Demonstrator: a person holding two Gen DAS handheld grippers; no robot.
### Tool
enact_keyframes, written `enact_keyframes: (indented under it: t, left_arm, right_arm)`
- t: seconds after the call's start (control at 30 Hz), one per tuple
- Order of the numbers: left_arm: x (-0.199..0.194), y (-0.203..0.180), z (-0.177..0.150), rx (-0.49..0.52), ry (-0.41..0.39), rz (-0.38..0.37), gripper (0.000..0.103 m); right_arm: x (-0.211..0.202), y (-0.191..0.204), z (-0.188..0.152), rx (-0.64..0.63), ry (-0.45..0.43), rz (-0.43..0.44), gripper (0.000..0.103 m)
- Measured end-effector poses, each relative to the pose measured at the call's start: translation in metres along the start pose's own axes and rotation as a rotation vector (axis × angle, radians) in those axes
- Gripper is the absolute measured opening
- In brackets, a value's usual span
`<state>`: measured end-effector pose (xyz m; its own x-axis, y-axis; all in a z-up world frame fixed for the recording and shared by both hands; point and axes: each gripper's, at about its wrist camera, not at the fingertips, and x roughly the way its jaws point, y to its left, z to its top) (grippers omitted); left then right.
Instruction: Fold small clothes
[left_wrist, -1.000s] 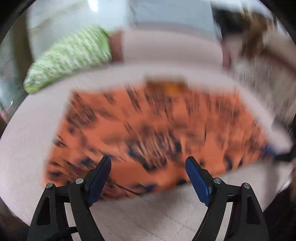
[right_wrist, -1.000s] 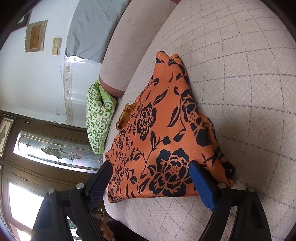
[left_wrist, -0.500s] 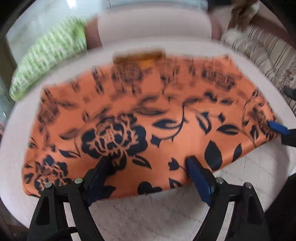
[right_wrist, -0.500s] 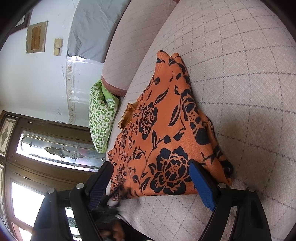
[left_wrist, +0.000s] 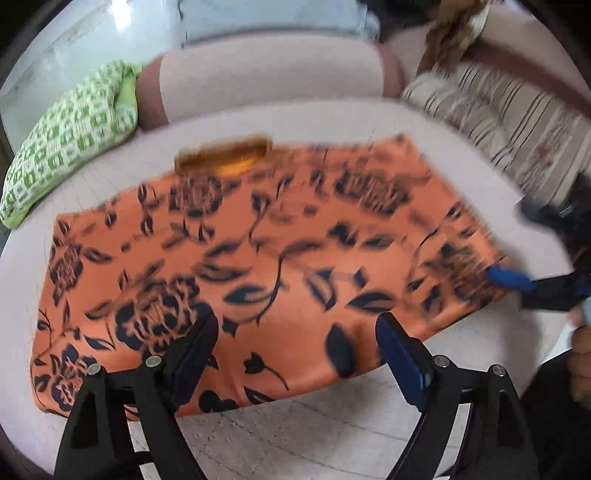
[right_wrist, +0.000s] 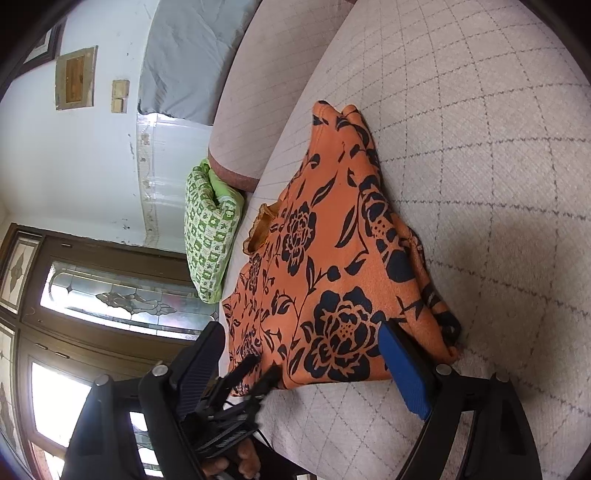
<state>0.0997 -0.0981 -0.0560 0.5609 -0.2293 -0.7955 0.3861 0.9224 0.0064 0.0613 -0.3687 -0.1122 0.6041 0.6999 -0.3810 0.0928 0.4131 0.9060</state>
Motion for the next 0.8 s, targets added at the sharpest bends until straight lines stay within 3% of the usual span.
enact_keyframes:
  t: [0.1, 0.2, 0.47, 0.6, 0.8]
  left_arm:
    - [-0.023, 0.011, -0.006, -0.001, -0.079, 0.027, 0.088]
    - [-0.032, 0.031, -0.019, -0.048, -0.089, 0.033, 0.088]
    - [-0.063, 0.086, -0.075, -0.107, -0.094, 0.136, 0.088]
    - [-0.070, 0.108, -0.081, -0.206, -0.096, 0.108, 0.088]
    - [-0.069, 0.113, -0.083, -0.230, -0.104, 0.105, 0.088]
  right_arm:
    - [-0.001, -0.002, 0.001, 0.009, -0.006, 0.008, 0.087]
    - [-0.002, -0.001, 0.001, 0.000, -0.007, 0.002, 0.087]
    - [-0.009, 0.018, -0.009, -0.097, -0.048, -0.057, 0.087]
    - [-0.008, 0.023, -0.017, -0.128, -0.052, -0.105, 0.087]
    - [-0.014, 0.026, -0.038, -0.139, -0.062, -0.115, 0.087]
